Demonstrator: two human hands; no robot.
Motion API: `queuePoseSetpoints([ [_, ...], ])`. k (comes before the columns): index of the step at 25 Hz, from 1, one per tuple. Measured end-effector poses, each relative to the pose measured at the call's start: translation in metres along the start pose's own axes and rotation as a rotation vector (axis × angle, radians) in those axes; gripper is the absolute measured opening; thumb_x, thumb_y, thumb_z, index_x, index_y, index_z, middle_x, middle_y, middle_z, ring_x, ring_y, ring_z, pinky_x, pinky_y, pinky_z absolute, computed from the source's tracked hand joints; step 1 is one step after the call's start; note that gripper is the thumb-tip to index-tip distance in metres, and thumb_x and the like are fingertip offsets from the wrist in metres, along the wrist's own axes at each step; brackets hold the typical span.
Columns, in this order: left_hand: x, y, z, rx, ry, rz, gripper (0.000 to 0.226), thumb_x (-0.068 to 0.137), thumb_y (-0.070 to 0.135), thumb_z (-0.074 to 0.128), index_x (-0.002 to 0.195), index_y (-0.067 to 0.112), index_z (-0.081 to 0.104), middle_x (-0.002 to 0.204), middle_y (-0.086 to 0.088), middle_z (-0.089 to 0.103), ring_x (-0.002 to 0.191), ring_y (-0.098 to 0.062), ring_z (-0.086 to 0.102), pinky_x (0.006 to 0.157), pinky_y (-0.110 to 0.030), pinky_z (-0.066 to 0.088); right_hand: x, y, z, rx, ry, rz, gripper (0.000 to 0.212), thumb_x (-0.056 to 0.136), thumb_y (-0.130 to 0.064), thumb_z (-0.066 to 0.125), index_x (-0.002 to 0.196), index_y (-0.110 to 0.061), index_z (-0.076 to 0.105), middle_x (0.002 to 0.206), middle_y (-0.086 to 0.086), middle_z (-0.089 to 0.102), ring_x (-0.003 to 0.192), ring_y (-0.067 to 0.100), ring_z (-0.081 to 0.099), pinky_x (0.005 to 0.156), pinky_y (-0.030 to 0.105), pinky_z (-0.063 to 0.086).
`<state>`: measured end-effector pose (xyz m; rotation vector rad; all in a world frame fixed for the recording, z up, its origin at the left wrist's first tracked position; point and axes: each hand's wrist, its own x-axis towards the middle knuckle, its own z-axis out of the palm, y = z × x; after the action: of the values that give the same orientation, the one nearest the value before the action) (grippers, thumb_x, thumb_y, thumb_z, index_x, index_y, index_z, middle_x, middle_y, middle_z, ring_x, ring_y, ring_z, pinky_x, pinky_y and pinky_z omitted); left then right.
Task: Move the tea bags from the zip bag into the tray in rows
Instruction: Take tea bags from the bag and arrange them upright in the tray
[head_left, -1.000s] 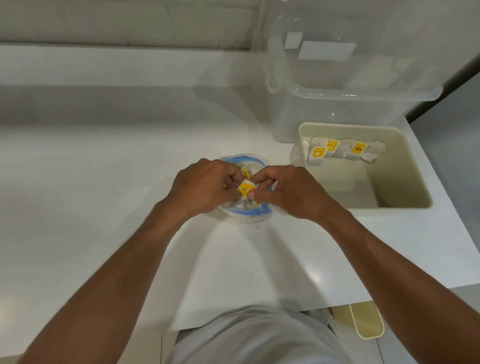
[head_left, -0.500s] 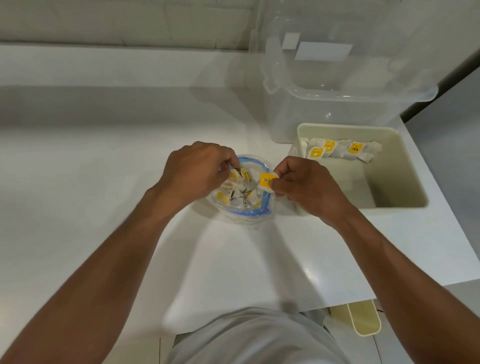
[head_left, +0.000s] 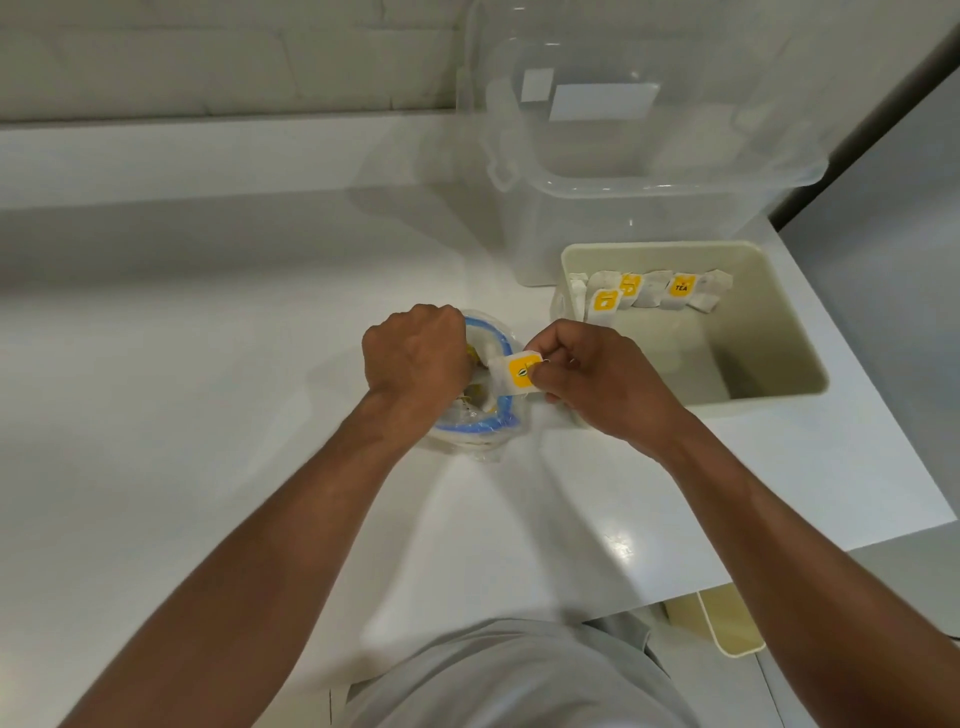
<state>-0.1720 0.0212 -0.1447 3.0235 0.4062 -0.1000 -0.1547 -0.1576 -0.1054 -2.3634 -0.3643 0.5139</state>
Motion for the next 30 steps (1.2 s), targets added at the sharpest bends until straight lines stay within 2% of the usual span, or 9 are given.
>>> queuePoseSetpoints([
  [2, -0.001, 0.000, 0.000, -0.004, 0.028, 0.008, 0.030, 0.092, 0.054, 0.057, 0.094, 0.024, 0.063, 0.081, 0.005, 0.052, 0.071, -0.020, 0.051, 0.064, -0.030, 0.037, -0.001, -0.001, 0.000, -0.003, -0.007, -0.012, 0.009, 0.088, -0.025, 0.064, 0.097, -0.023, 0.065, 0.077, -0.006, 0.070, 0.070, 0.009, 0.068, 0.070, 0.027, 0.053],
  [8, -0.002, 0.000, 0.003, 0.105, 0.019, 0.075, 0.018, 0.096, 0.038, 0.058, 0.099, 0.022, 0.066, 0.081, 0.004, 0.050, 0.071, -0.018, 0.050, 0.063, -0.029, 0.037, -0.001, -0.007, 0.003, -0.058, -0.038, -0.036, 0.008, 0.090, -0.029, 0.063, 0.090, -0.035, 0.058, 0.072, -0.014, 0.067, 0.067, 0.005, 0.066, 0.070, 0.023, 0.053],
  [14, -0.001, -0.022, -0.029, -0.419, -0.075, 0.034, 0.010, 0.080, 0.039, 0.073, 0.085, 0.032, 0.068, 0.085, 0.013, 0.068, 0.084, -0.015, 0.063, 0.067, -0.029, 0.045, -0.004, -0.004, -0.004, -0.084, 0.016, -0.028, 0.012, 0.090, -0.027, 0.061, 0.099, -0.029, 0.068, 0.076, -0.015, 0.063, 0.071, 0.005, 0.059, 0.064, 0.016, 0.043],
  [18, -0.001, -0.043, -0.052, -0.856, -0.095, 0.072, 0.007, 0.083, 0.034, 0.079, 0.086, 0.029, 0.075, 0.078, 0.007, 0.072, 0.077, -0.012, 0.068, 0.071, -0.029, 0.053, -0.004, -0.008, -0.009, -0.025, 0.043, -0.062, 0.013, 0.091, -0.029, 0.062, 0.097, -0.025, 0.073, 0.078, -0.012, 0.067, 0.075, 0.005, 0.060, 0.067, 0.019, 0.046],
  [20, 0.001, -0.048, -0.052, -0.903, -0.114, 0.069, 0.008, 0.085, 0.035, 0.077, 0.085, 0.027, 0.074, 0.081, 0.004, 0.074, 0.078, -0.013, 0.067, 0.073, -0.032, 0.053, -0.005, -0.015, -0.011, 0.191, -0.099, -0.042, 0.008, 0.091, -0.026, 0.064, 0.094, -0.023, 0.072, 0.080, -0.008, 0.071, 0.076, 0.004, 0.064, 0.074, 0.029, 0.053],
  [22, 0.001, -0.050, -0.050, -0.976, -0.172, 0.049, 0.010, 0.088, 0.034, 0.075, 0.083, 0.025, 0.071, 0.083, 0.003, 0.075, 0.076, -0.011, 0.065, 0.074, -0.034, 0.052, -0.010, -0.024, -0.017, 0.482, -0.293, -0.045, 0.007, 0.092, -0.020, 0.066, 0.096, -0.017, 0.070, 0.085, 0.001, 0.073, 0.078, 0.013, 0.069, 0.076, 0.032, 0.055],
  [25, -0.003, -0.048, -0.051, -1.111, -0.216, -0.021, 0.010, 0.091, 0.029, 0.071, 0.088, 0.020, 0.068, 0.082, -0.001, 0.075, 0.071, -0.010, 0.066, 0.072, -0.033, 0.053, -0.016, -0.037, -0.029, 0.826, -0.413, -0.129, 0.012, 0.084, -0.024, 0.068, 0.094, -0.021, 0.074, 0.081, 0.003, 0.071, 0.067, 0.014, 0.067, 0.066, 0.025, 0.056],
  [27, -0.009, -0.044, -0.056, -1.198, -0.239, -0.059, 0.011, 0.093, 0.025, 0.069, 0.092, 0.015, 0.067, 0.074, 0.002, 0.072, 0.063, -0.007, 0.066, 0.066, -0.026, 0.052, -0.012, -0.041, -0.031, 0.985, -0.390, -0.120, 0.013, 0.081, -0.023, 0.068, 0.090, -0.022, 0.076, 0.075, 0.001, 0.070, 0.060, 0.011, 0.066, 0.058, 0.021, 0.055],
  [30, -0.016, -0.037, -0.067, -1.261, -0.306, -0.038, 0.007, 0.093, 0.022, 0.068, 0.093, 0.016, 0.068, 0.070, 0.005, 0.070, 0.061, -0.006, 0.065, 0.068, -0.025, 0.052, 0.001, -0.039, -0.021, 0.615, -0.155, -0.080, 0.010, 0.088, -0.019, 0.069, 0.097, -0.018, 0.074, 0.075, -0.001, 0.072, 0.062, 0.010, 0.067, 0.058, 0.023, 0.051],
])
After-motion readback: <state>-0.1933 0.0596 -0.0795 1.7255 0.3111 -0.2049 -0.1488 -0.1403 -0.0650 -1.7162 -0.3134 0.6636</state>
